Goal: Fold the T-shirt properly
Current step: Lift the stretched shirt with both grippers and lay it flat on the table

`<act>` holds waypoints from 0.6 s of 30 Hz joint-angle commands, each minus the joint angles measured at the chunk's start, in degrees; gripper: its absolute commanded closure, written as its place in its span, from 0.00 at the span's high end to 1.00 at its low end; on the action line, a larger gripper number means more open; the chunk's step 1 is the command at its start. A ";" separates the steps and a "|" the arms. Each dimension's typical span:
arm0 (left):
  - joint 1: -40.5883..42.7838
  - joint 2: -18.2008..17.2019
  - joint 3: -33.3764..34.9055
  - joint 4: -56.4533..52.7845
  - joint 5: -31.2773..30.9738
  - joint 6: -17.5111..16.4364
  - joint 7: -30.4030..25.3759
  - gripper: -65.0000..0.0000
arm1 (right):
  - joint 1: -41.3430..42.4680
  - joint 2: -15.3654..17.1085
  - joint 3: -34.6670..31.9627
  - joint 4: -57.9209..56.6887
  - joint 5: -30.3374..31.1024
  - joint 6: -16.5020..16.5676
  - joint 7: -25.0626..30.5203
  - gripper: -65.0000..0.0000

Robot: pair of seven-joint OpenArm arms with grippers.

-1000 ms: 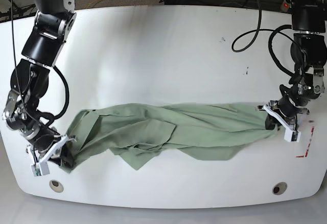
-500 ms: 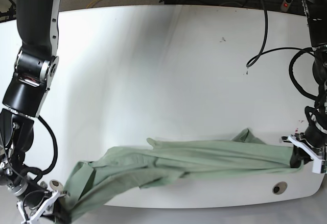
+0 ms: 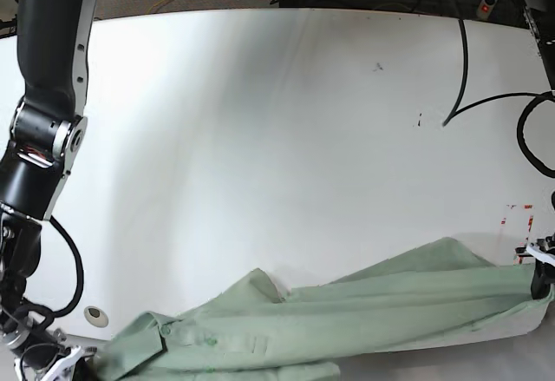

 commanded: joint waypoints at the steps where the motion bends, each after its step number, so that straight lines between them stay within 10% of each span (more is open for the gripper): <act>1: -0.12 -1.21 -0.82 0.97 -0.04 0.26 -1.37 0.04 | -0.53 0.79 2.75 2.08 0.43 -0.14 1.21 0.00; 18: 25.46 3.71 -10.93 0.97 0.23 -7.39 -1.37 0.04 | -37.10 -0.44 15.32 9.20 8.78 0.03 1.21 0.00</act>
